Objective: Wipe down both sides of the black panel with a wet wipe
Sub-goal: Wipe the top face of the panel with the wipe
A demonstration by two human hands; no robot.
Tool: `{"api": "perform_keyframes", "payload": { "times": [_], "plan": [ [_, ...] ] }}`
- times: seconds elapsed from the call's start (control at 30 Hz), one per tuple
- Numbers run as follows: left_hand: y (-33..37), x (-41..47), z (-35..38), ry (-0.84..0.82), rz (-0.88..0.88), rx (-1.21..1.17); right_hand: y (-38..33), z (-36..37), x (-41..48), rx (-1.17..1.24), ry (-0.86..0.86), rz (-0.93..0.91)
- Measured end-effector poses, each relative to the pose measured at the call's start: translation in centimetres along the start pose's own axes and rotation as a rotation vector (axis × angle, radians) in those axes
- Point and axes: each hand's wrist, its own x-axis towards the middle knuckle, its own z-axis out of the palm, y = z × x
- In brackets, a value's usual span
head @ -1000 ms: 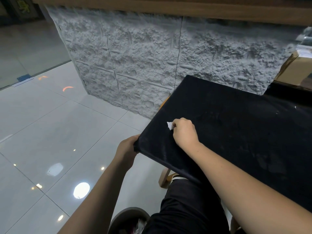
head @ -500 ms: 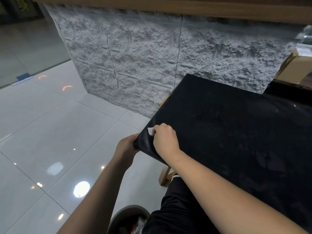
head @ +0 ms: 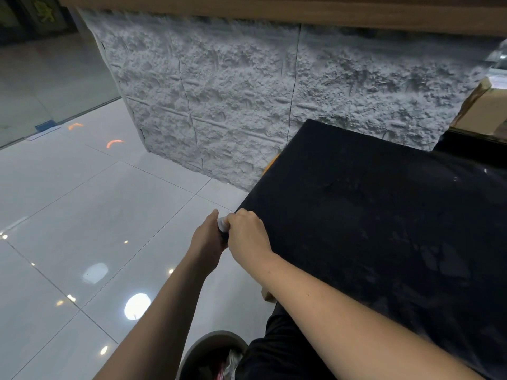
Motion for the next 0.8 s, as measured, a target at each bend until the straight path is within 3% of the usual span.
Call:
{"api": "perform_keyframes", "payload": {
  "times": [0.1,0.33,0.8],
  "plan": [
    [0.1,-0.2,0.3,-0.008,-0.042,-0.096,0.1,0.2,-0.2,0.021,-0.037,-0.031],
    [-0.2,0.4,-0.1,0.033,0.080,0.173,2.9,-0.8,-1.1,-0.047,-0.062,-0.072],
    [-0.2,0.0,0.1,0.052,0.108,0.182,7.3,-3.0,-4.9,-0.111,0.005,-0.074]
  ]
}}
